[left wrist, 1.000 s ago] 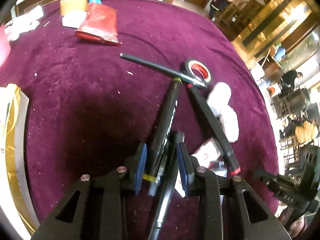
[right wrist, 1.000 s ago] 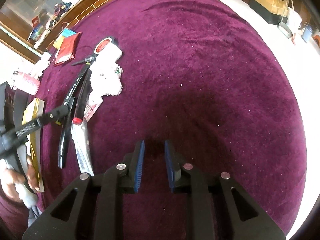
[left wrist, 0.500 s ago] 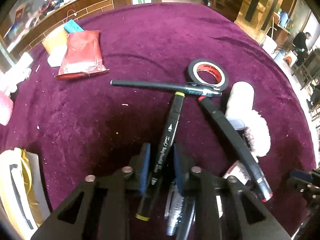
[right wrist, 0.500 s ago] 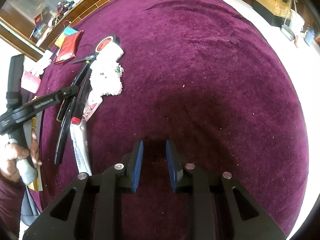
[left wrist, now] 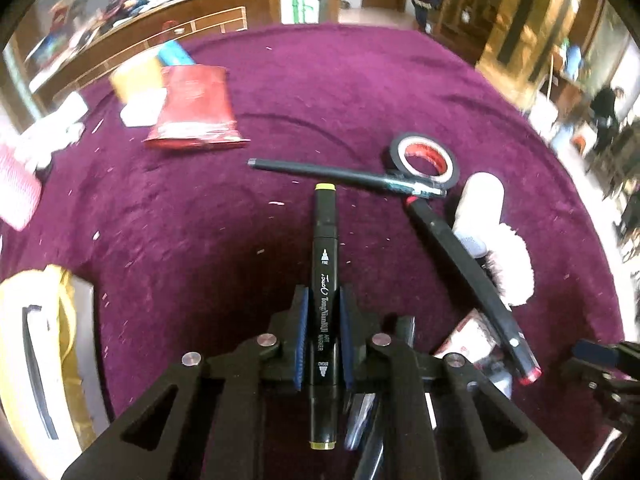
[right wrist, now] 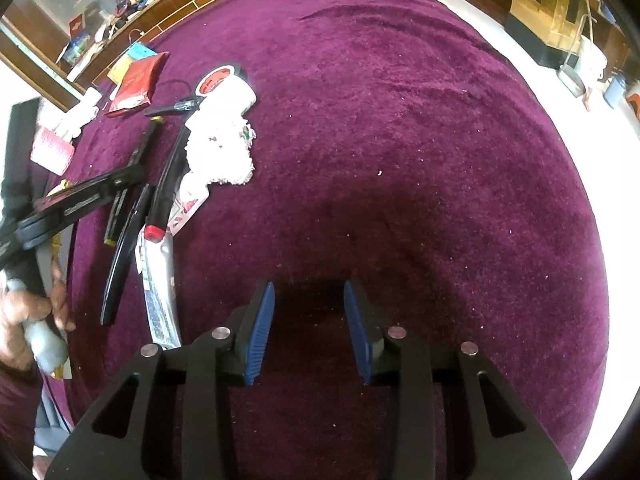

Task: Organize objects
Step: 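Grasp a black marker with yellow cap using the left gripper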

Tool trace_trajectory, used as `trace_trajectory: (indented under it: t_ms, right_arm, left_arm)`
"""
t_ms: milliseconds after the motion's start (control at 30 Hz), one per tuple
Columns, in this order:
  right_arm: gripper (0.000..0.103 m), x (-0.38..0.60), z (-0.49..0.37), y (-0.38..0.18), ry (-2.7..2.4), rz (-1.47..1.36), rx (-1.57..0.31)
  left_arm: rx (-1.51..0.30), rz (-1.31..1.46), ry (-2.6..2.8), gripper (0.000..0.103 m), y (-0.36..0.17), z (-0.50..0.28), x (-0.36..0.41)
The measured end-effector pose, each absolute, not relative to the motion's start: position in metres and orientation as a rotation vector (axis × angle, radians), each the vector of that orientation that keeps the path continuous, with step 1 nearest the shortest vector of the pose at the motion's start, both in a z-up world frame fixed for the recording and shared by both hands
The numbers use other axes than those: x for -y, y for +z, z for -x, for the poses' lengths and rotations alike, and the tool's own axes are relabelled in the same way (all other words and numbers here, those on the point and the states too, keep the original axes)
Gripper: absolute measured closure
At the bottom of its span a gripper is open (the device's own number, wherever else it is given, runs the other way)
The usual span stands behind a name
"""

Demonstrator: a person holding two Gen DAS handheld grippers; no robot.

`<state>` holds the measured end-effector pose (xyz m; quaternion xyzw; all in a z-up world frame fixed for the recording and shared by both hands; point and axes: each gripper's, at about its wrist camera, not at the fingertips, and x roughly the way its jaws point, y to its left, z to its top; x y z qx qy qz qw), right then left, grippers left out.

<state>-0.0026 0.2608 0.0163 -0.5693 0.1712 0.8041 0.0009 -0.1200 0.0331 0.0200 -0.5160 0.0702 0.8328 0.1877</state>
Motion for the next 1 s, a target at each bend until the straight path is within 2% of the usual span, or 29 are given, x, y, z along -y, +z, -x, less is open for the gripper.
trace_trajectory:
  t_ms: [233, 400, 700, 1000]
  right_arm:
    - [0.069, -0.236, 0.015, 0.041, 2.602, 1.744, -0.537]
    - [0.069, -0.191, 0.029, 0.053, 2.704, 1.816, -0.564]
    - [0.069, -0.137, 0.038, 0.043, 2.714, 1.929, -0.657]
    - [0.069, -0.089, 0.050, 0.023, 2.673, 1.977, -0.470]
  left_arm:
    - [0.078, 1.338, 2.381, 0.092, 0.066, 0.094, 0.018]
    - [0.199, 1.303, 2.382, 0.092, 0.080, 0.066, 0.053]
    - [0.294, 1.321, 2.391, 0.092, 0.079, 0.013, 0.109]
    - [0.327, 1.327, 2.391, 0.092, 0.073, -0.013, 0.141]
